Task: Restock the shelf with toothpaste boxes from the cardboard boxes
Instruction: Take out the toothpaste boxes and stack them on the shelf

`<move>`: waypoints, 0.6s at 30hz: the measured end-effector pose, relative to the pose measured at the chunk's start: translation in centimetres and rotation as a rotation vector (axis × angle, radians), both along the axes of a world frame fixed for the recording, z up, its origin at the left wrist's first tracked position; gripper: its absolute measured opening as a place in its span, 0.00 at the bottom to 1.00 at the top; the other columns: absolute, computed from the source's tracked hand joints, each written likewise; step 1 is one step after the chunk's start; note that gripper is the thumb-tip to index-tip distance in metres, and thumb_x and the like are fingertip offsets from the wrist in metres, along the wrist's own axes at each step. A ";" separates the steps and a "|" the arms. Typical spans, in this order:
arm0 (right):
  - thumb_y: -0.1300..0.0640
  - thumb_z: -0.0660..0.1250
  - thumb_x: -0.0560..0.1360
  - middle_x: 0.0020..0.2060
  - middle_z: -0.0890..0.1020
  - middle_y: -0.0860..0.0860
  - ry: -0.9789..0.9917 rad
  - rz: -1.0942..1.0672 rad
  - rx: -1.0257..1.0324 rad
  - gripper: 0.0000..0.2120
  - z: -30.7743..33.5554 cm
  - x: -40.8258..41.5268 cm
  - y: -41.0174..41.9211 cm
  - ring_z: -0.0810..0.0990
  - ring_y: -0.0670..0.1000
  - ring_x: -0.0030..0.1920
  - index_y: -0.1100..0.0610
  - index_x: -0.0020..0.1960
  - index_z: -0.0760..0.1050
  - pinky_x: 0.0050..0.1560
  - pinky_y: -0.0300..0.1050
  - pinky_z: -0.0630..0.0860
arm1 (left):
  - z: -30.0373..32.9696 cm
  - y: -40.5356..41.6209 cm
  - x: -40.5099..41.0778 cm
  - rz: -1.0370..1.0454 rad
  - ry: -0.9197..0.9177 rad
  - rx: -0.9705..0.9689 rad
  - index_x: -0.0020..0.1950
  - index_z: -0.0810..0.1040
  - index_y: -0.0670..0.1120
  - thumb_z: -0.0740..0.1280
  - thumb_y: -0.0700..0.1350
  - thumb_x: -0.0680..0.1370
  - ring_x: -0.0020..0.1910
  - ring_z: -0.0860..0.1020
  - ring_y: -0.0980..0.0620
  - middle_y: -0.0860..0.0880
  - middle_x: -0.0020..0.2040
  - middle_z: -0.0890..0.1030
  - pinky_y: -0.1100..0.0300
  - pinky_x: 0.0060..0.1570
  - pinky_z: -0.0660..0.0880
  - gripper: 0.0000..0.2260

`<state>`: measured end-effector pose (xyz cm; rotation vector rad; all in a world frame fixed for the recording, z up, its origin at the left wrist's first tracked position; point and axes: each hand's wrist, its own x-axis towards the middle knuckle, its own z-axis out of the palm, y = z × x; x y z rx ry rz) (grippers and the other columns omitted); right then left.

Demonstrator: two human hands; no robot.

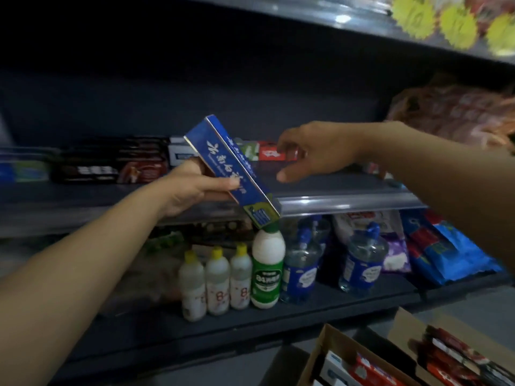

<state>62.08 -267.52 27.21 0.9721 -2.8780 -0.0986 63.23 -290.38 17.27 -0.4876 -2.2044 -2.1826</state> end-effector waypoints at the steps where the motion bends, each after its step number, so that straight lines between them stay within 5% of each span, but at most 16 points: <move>1: 0.38 0.71 0.69 0.49 0.79 0.49 -0.022 0.014 -0.019 0.28 0.0 0.0 -1.4 0.78 0.51 0.49 0.54 0.61 0.72 0.54 0.48 0.75 | 0.5 -1.5 0.5 0.039 0.014 0.019 0.55 0.77 0.40 0.70 0.34 0.68 0.48 0.84 0.50 0.46 0.49 0.85 0.60 0.43 0.80 0.16; 11: 0.49 0.75 0.69 0.48 0.80 0.48 -0.119 0.229 -0.140 0.22 -0.8 -0.1 -16.7 0.79 0.50 0.48 0.55 0.58 0.73 0.48 0.47 0.76 | 1.8 -13.9 5.0 0.302 0.075 0.216 0.51 0.77 0.41 0.66 0.32 0.74 0.48 0.84 0.50 0.48 0.47 0.85 0.58 0.43 0.81 0.08; 18: 0.55 0.75 0.69 0.45 0.82 0.49 -0.204 0.324 -0.188 0.15 -0.9 -1.1 -24.9 0.81 0.51 0.46 0.56 0.53 0.76 0.49 0.50 0.79 | 1.4 -22.2 7.8 0.425 0.026 0.294 0.53 0.78 0.40 0.71 0.35 0.67 0.52 0.83 0.48 0.45 0.51 0.84 0.56 0.49 0.81 0.15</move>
